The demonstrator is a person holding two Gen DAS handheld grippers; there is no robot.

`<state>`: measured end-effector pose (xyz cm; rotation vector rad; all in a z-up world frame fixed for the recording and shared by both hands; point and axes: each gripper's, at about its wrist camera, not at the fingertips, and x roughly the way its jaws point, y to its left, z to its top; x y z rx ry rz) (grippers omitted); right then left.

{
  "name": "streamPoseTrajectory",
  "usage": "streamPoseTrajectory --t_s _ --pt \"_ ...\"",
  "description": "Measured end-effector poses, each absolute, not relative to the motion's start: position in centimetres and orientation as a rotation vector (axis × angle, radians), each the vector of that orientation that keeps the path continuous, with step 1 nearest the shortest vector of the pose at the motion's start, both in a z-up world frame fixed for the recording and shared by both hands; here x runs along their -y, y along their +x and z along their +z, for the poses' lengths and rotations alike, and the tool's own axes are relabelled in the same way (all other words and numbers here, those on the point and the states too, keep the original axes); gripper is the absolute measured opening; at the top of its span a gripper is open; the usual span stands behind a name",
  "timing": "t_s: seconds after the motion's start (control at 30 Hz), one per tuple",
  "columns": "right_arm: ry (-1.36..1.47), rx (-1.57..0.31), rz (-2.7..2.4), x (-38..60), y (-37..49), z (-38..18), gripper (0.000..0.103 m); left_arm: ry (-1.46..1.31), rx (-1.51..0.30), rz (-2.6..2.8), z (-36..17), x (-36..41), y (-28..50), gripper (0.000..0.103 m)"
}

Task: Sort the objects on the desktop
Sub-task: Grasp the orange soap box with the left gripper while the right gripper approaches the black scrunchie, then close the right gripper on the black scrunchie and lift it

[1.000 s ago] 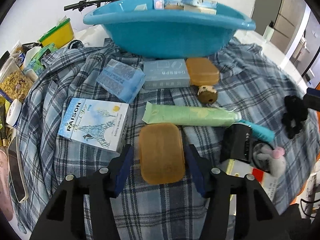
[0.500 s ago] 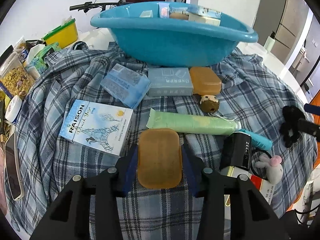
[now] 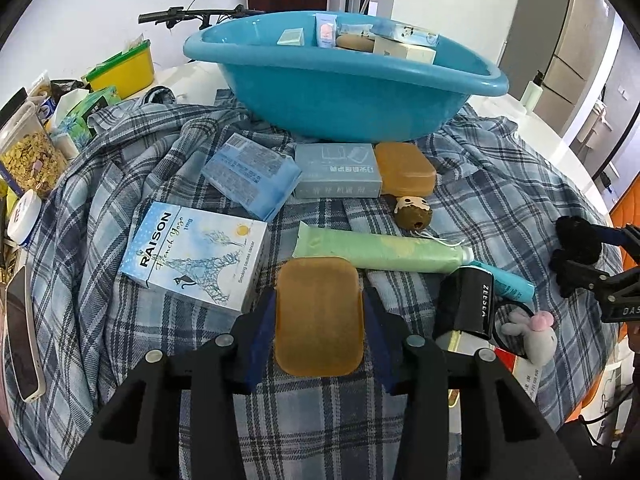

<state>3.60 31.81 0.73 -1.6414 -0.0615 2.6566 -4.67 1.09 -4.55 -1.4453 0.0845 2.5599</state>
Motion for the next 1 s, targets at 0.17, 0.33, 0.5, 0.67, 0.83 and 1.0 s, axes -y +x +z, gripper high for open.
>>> streamPoseTrajectory --t_s 0.17,0.33,0.5,0.67,0.83,1.0 --pt "-1.627 0.04 2.673 -32.1 3.7 0.6 0.098 -1.431 -0.095 2.572 -4.3 -1.1 -4.4 0.045" --pt "-1.58 0.04 2.698 -32.5 4.0 1.1 0.079 -1.445 -0.095 2.573 -4.5 -1.0 -4.5 0.045" --pt "-1.534 0.024 2.69 -33.6 4.1 1.4 0.051 -1.449 -0.093 2.564 -4.7 -1.0 -4.4 0.045" --pt "-1.527 0.021 2.702 -33.7 4.2 1.5 0.049 -1.444 -0.098 2.558 -4.6 -1.2 -4.3 0.045" --pt "-1.544 0.013 2.678 -34.0 3.7 0.7 0.067 -1.446 -0.099 2.552 -4.7 -1.2 -4.2 0.045" --pt "-1.555 -0.128 2.666 -35.4 3.1 0.2 0.074 -1.449 -0.1 2.552 -4.8 -1.1 -4.2 0.045"
